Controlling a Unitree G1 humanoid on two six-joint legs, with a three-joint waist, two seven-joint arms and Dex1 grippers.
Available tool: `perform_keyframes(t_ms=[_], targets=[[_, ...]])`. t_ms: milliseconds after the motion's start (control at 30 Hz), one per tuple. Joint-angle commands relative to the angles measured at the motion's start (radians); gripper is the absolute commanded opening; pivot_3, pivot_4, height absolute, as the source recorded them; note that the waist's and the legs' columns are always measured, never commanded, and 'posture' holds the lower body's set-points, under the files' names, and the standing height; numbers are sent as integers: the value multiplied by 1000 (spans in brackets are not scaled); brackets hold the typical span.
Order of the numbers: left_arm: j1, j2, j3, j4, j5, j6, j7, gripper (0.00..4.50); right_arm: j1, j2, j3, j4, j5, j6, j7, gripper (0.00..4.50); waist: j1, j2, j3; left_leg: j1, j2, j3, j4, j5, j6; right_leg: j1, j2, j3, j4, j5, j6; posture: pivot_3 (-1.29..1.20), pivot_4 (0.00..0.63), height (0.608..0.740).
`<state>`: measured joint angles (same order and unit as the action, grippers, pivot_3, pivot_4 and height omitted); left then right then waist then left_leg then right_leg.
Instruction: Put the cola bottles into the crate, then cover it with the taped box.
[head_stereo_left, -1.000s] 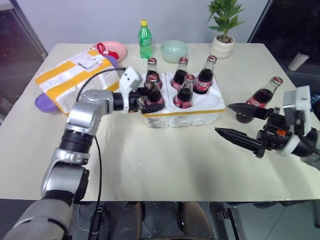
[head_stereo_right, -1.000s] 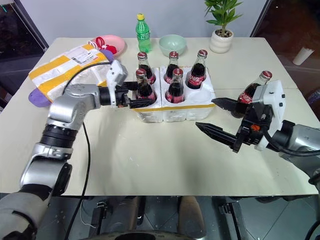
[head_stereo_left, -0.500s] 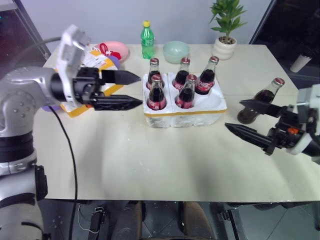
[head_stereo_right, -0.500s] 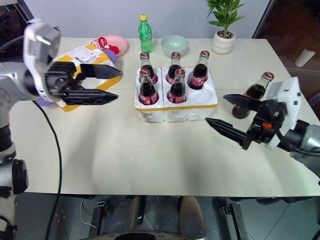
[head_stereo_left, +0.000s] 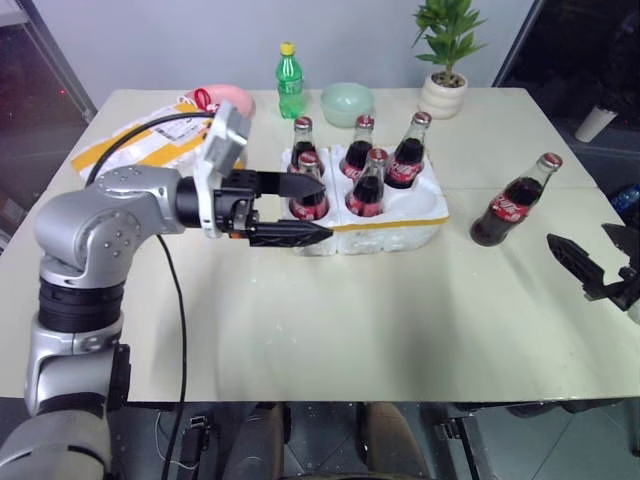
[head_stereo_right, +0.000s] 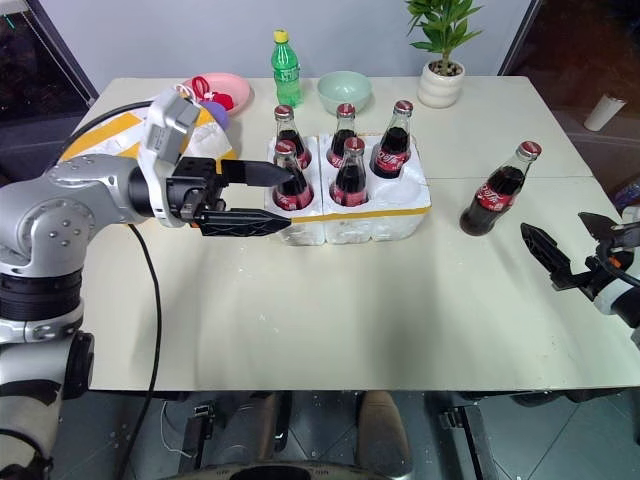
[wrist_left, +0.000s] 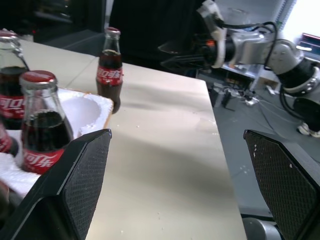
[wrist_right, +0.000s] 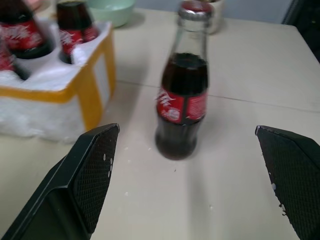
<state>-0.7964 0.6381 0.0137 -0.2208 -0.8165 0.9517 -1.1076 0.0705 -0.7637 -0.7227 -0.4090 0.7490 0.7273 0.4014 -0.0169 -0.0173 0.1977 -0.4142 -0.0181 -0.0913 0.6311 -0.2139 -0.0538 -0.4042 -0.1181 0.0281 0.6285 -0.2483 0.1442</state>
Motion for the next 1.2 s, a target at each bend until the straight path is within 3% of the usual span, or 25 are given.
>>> perform_keyframes(t_ms=[33, 267, 933, 1033, 1100, 1200], targets=[[-20, -6, -6, -15, 6, -31, 7, 4433, -87, 11, 72, 66, -34, -43, -2, 4500, 2, 0, 0, 0, 0, 0, 0, 0, 0, 0, 0, 0, 0, 0, 0, 0, 150, 739], [-16, -10, -18, -23, 17, -52, 21, 4433, -235, 36, 212, 229, -119, -99, 20, 4500, 3, 0, 0, 0, 0, 0, -1, 0, 0, 0, 0, 0, 0, 0, 0, 0, 150, 739], [4, 14, -1, -63, 13, -57, 74, 4433, -556, 83, 378, 707, -318, -318, 95, 4500, -3, 1, 1, 1, 0, 0, -2, 0, 0, 0, 0, 0, 0, 2, 4, 0, 150, 739], [0, 18, -2, -61, 15, -57, 75, 4500, -583, 93, 379, 759, -333, -358, 98, 3597, 0, 1, 1, 1, 0, 0, -2, 0, 0, 0, 0, 0, 0, 2, 4, 0, 150, 739], [-5, 17, 2, -55, 11, -55, 80, 4500, -596, 98, 381, 772, -336, -369, 104, 2721, -1, 1, 1, 1, 0, 0, -2, 0, 0, 0, 0, 0, 0, 2, 4, 0, 150, 739], [-4, 18, 3, -52, 13, -59, 86, 4500, -609, 101, 376, 779, -346, -389, 96, 2736, -3, 1, 1, 1, 0, 0, -1, 0, 0, 0, 0, 0, 0, 2, 4, 0, 150, 739]])
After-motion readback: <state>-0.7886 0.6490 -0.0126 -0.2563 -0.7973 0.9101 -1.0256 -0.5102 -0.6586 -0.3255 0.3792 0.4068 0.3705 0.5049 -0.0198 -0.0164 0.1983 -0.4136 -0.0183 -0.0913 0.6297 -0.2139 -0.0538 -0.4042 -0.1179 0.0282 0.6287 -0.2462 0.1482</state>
